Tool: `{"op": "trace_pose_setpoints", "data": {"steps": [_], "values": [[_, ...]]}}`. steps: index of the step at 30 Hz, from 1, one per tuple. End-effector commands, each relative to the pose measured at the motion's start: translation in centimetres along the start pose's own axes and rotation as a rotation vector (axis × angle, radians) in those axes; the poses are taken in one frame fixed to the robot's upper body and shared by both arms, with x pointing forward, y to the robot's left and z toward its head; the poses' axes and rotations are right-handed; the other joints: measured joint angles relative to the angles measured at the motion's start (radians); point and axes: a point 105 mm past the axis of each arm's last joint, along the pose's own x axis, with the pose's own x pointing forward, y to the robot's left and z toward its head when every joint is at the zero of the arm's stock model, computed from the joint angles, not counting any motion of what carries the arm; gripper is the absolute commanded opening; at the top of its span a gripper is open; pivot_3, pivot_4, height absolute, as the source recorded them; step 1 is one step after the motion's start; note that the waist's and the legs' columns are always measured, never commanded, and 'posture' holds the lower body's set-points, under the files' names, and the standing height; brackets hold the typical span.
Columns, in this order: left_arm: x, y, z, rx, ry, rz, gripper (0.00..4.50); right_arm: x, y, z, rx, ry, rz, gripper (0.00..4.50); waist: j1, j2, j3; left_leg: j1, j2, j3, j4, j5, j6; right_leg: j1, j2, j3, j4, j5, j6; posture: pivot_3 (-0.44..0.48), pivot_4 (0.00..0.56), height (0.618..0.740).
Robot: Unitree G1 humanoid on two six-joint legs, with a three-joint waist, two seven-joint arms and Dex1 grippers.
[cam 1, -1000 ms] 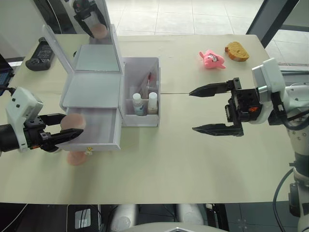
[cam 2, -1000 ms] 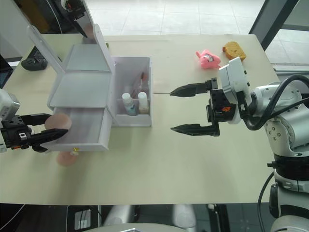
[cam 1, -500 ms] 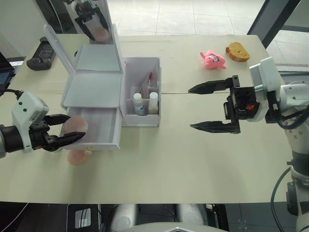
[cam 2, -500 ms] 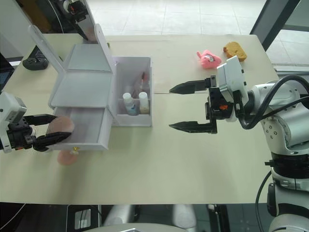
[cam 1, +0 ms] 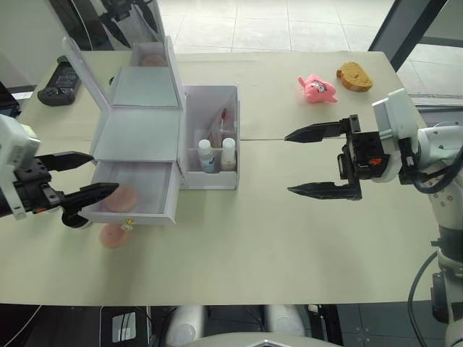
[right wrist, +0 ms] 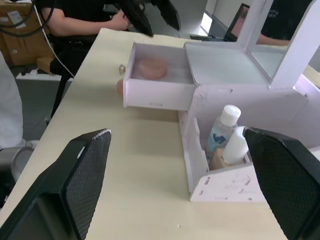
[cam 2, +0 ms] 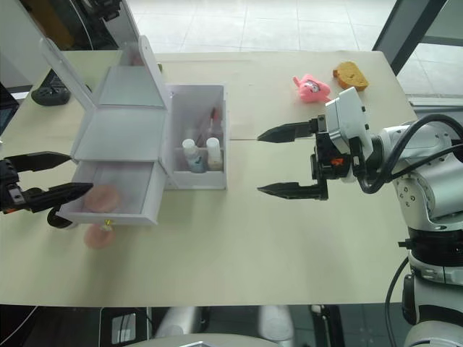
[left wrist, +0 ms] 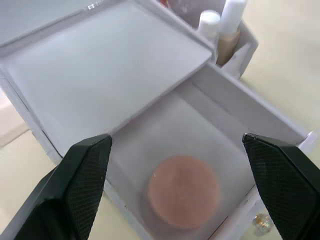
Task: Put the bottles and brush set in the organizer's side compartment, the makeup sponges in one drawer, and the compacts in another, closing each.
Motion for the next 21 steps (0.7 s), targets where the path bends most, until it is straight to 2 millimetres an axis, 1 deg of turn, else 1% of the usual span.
{"op": "trace_pose_setpoints", "data": {"steps": [1,4,7,8,11,13,15,17,19,21], "values": [[-3.9,2.7,-1.2,-0.027,-0.019,0.146,4.48,-1.1,-0.4,-0.5,-0.054,0.029,-0.058,4.5,-0.004,0.0,0.0,0.001,0.0,0.002,0.0,0.0,0.0,-0.001,0.0,0.001,0.003,0.0,0.0,0.0,0.15,0.74],[-6.2,3.5,-3.6,-0.037,-0.034,0.213,4.48,-2.2,0.0,-2.1,-0.018,0.059,-0.086,4.5,-0.004,0.0,0.0,-0.001,0.0,0.004,0.0,0.0,0.001,-0.005,0.0,0.002,0.005,0.0,0.0,0.0,0.15,0.74],[-7.7,3.5,-6.0,-0.035,-0.04,0.274,4.48,-3.5,0.5,-3.5,0.015,0.081,-0.122,4.5,0.003,0.0,0.0,-0.003,0.001,0.004,0.001,0.0,0.001,-0.006,0.0,0.003,0.004,0.0,0.0,0.0,0.15,0.74],[-8.1,3.7,-6.5,-0.041,-0.041,0.306,4.48,-3.9,0.6,-3.7,0.028,0.082,-0.132,4.5,0.006,0.0,0.0,-0.003,0.001,0.004,0.001,0.0,0.001,-0.006,0.0,0.003,0.003,0.0,0.0,0.0,0.15,0.74],[-9.3,4.0,-8.4,-0.087,-0.043,0.411,4.48,-5.0,-0.3,-3.6,0.094,0.004,-0.223,4.5,0.012,0.0,0.0,-0.002,0.001,0.005,0.002,0.0,0.0,-0.005,0.0,0.003,0.004,0.001,-0.001,0.0,0.15,0.74],[-10.3,4.1,-9.7,-0.123,-0.062,0.47,4.48,-6.1,-0.4,-4.4,0.137,0.006,-0.268,4.5,0.013,-0.001,0.0,-0.002,0.001,0.005,0.002,0.0,0.0,-0.005,0.0,0.003,0.004,0.001,-0.001,0.0,0.15,0.74],[-12.1,4.9,-11.0,-0.177,-0.094,0.572,4.48,-7.3,-0.5,-5.8,0.131,0.027,-0.318,4.5,0.013,-0.002,-0.001,-0.001,0.001,0.005,0.002,0.0,0.0,-0.004,0.0,0.003,0.003,0.001,-0.001,0.0,0.15,0.74],[-14.1,6.1,-12.1,-0.238,-0.143,0.706,4.48,-8.9,-0.8,-7.8,0.157,0.065,-0.404,4.5,0.01,-0.003,-0.002,-0.001,0.001,0.005,0.002,0.0,0.001,-0.004,0.0,0.003,0.004,0.001,-0.001,0.0,0.15,0.74],[-15.1,6.5,-12.7,-0.267,-0.161,0.768,4.48,-9.9,-0.9,-9.1,0.174,0.091,-0.445,4.5,0.01,-0.003,-0.002,-0.001,0.001,0.005,0.002,0.0,0.001,-0.004,0.0,0.003,0.004,0.001,-0.001,0.0,0.15,0.74],[-15.7,6.5,-13.1,-0.273,-0.154,0.787,4.48,-10.9,-1.2,-10.0,0.167,0.128,-0.491,4.5,0.009,-0.003,-0.002,-0.001,0.001,0.005,0.002,0.0,0.001,-0.004,0.0,0.003,0.004,0.001,-0.001,0.0,0.15,0.74]]}}
